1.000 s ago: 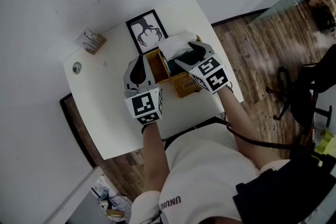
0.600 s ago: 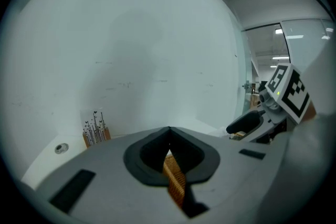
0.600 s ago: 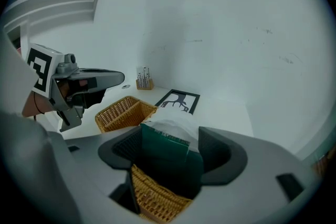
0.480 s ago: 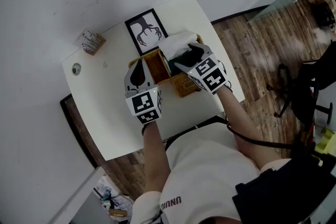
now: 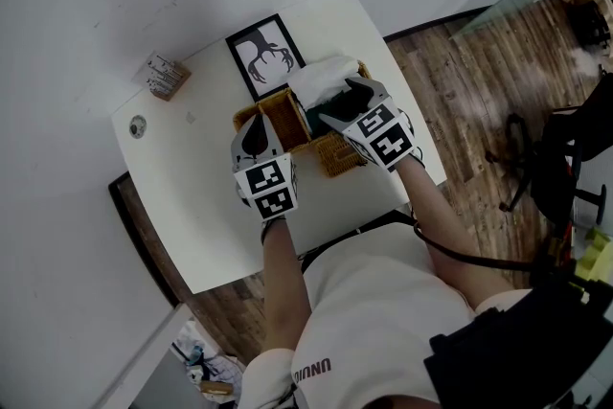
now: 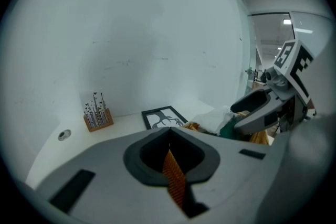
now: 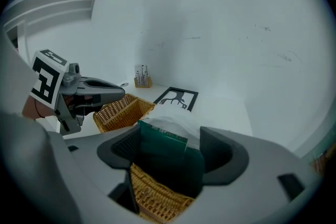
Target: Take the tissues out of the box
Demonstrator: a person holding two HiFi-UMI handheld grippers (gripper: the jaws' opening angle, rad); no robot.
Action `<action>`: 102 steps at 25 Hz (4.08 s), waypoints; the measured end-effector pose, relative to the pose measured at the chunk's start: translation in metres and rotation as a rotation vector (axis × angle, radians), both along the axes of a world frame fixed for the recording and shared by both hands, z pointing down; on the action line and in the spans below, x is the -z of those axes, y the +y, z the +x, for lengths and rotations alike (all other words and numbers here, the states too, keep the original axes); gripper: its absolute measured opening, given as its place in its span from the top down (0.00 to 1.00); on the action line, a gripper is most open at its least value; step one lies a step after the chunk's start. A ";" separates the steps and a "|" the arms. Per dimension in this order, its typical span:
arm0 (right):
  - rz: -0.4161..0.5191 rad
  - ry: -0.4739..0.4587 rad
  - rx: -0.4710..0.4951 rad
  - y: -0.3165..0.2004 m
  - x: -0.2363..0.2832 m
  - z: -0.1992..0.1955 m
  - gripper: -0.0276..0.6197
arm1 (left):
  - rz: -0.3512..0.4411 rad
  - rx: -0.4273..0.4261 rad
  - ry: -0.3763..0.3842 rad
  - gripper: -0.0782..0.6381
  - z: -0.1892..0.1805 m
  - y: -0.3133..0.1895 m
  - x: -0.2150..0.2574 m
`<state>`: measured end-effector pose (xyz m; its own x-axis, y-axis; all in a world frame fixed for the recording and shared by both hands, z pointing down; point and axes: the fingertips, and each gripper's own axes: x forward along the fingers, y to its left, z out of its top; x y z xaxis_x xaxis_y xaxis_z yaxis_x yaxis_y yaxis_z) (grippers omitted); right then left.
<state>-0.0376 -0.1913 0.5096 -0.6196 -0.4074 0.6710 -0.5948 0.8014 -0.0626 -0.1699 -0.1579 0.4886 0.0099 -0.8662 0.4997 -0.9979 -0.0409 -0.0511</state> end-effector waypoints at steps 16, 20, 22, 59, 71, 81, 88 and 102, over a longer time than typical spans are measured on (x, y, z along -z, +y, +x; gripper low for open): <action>-0.049 0.160 0.082 0.009 -0.025 -0.004 0.41 | -0.076 -0.053 -0.071 0.87 0.007 0.000 -0.011; -0.074 0.215 0.097 0.010 -0.032 -0.005 0.41 | -0.085 -0.058 -0.061 0.87 0.007 -0.001 -0.011; -0.095 0.230 0.098 0.010 -0.035 -0.005 0.41 | -0.090 -0.062 -0.061 0.87 0.007 0.000 -0.012; -0.058 0.341 0.259 0.019 -0.035 -0.007 0.84 | -0.076 -0.036 0.008 0.87 0.004 0.000 -0.006; -0.014 0.313 0.243 0.019 -0.022 -0.006 0.87 | -0.077 -0.036 0.013 0.87 0.004 0.001 -0.005; -0.008 0.272 0.222 0.014 -0.010 -0.006 0.87 | -0.060 -0.008 0.067 0.87 -0.003 -0.001 -0.006; 0.006 0.252 0.209 0.011 -0.001 -0.007 0.87 | -0.063 -0.012 0.059 0.87 -0.003 -0.001 -0.006; 0.025 0.240 0.199 0.010 0.008 -0.006 0.87 | -0.064 -0.012 0.059 0.87 -0.003 -0.001 -0.005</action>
<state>-0.0432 -0.1816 0.5018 -0.5141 -0.3118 0.7991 -0.4212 0.9033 0.0815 -0.1727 -0.1590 0.4940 0.0516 -0.8323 0.5519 -0.9985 -0.0545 0.0113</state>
